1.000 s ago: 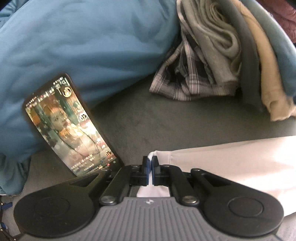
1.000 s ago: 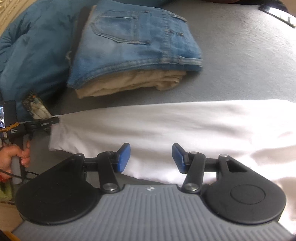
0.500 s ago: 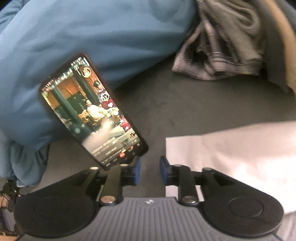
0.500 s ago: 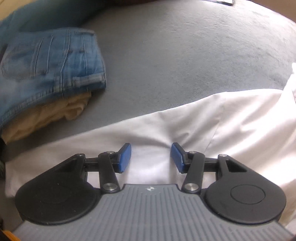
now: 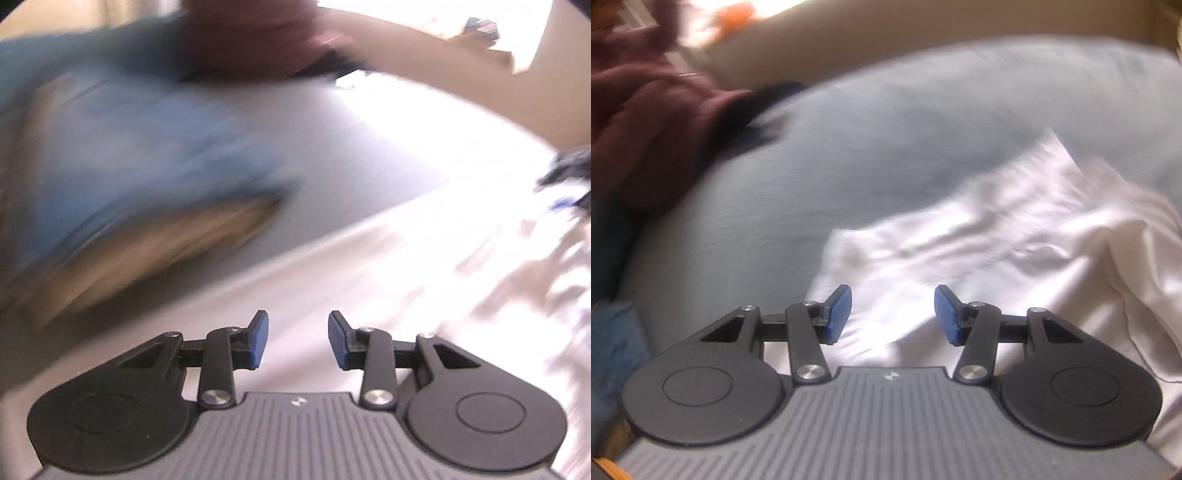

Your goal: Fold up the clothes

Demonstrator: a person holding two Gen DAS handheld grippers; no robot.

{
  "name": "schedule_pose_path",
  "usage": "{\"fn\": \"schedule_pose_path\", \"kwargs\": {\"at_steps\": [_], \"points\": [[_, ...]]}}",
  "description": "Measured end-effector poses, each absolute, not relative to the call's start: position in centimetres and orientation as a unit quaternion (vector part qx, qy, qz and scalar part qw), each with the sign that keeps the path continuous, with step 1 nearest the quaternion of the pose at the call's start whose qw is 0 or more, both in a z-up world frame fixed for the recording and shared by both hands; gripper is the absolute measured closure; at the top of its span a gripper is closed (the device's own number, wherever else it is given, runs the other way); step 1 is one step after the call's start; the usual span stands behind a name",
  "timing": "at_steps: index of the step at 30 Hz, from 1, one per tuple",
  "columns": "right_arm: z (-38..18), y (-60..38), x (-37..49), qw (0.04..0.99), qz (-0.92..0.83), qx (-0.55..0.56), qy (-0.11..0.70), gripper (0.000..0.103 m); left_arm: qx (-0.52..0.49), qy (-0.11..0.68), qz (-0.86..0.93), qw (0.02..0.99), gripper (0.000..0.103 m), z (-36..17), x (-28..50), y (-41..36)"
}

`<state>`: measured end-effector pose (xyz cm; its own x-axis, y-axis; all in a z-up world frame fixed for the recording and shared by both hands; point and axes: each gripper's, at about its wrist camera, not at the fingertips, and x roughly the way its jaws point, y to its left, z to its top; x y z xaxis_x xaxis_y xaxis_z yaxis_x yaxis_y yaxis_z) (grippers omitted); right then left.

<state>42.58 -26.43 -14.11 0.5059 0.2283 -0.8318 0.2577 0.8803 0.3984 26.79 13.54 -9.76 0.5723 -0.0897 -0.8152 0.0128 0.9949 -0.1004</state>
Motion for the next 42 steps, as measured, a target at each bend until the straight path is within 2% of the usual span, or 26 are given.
{"fn": "schedule_pose_path", "kwargs": {"at_steps": [1, 3, 5, 9, 11, 12, 13, 14, 17, 24, 26, 28, 30, 42], "points": [[-14.9, -27.4, 43.2, 0.819, -0.017, 0.266, 0.508, 0.054, -0.038, 0.448, -0.054, 0.892, 0.06, -9.9, 29.0, 11.6], [-16.4, -28.7, 43.8, 0.794, -0.031, 0.308, 0.524, 0.054, -0.017, 0.426, -0.1, 0.899, 0.059, -10.3, 32.9, 7.6], [-17.1, -28.6, 43.7, 0.782, -0.039, 0.33, 0.528, 0.054, 0.023, 0.415, -0.147, 0.898, 0.053, -10.7, 36.0, 3.8], [-18.6, -28.5, 43.6, 0.761, -0.029, 0.363, 0.537, 0.054, 0.13, 0.396, -0.203, 0.886, 0.049, -11.2, 39.3, -3.1], [-19.0, -28.2, 44.0, 0.762, -0.021, 0.364, 0.535, 0.058, 0.161, 0.4, -0.209, 0.878, 0.049, -12.5, 40.8, -4.5], [-18.7, -28.1, 44.1, 0.771, -0.014, 0.358, 0.526, 0.079, 0.167, 0.407, -0.207, 0.874, 0.05, -13.2, 41.1, -4.8], [-18.4, -27.9, 44.1, 0.781, -0.007, 0.35, 0.516, 0.094, 0.173, 0.413, -0.204, 0.871, 0.054, -13.9, 41.4, -5.0], [-18.1, -27.7, 44.2, 0.791, 0.0, 0.343, 0.506, 0.103, 0.179, 0.42, -0.201, 0.867, 0.054, -14.6, 41.6, -5.3], [-17.0, -27.8, 43.1, 0.823, 0.001, 0.319, 0.471, 0.103, 0.152, 0.426, -0.194, 0.87, 0.054, -14.9, 42.0, -5.7], [-18.6, -27.9, 41.5, 0.829, -0.011, 0.305, 0.468, 0.103, 0.127, 0.425, -0.223, 0.868, 0.056, -15.5, 42.2, -4.6], [-18.8, -27.8, 41.5, 0.831, -0.012, 0.301, 0.467, 0.103, 0.124, 0.428, -0.23, 0.865, 0.065, -15.7, 42.8, -5.0], [-18.9, -27.5, 41.8, 0.834, -0.012, 0.292, 0.468, 0.103, 0.111, 0.434, -0.235, 0.863, 0.088, -16.0, 43.6, -5.2], [-18.9, -27.1, 42.2, 0.839, -0.01, 0.281, 0.467, 0.103, 0.111, 0.43, -0.234, 0.865, 0.102, -16.2, 44.1, -5.4], [-18.2, -23.8, 45.3, 0.873, 0.012, 0.187, 0.451, 0.103, 0.124, 0.379, -0.157, 0.903, 0.102, -16.0, 44.2, -4.7]]}}
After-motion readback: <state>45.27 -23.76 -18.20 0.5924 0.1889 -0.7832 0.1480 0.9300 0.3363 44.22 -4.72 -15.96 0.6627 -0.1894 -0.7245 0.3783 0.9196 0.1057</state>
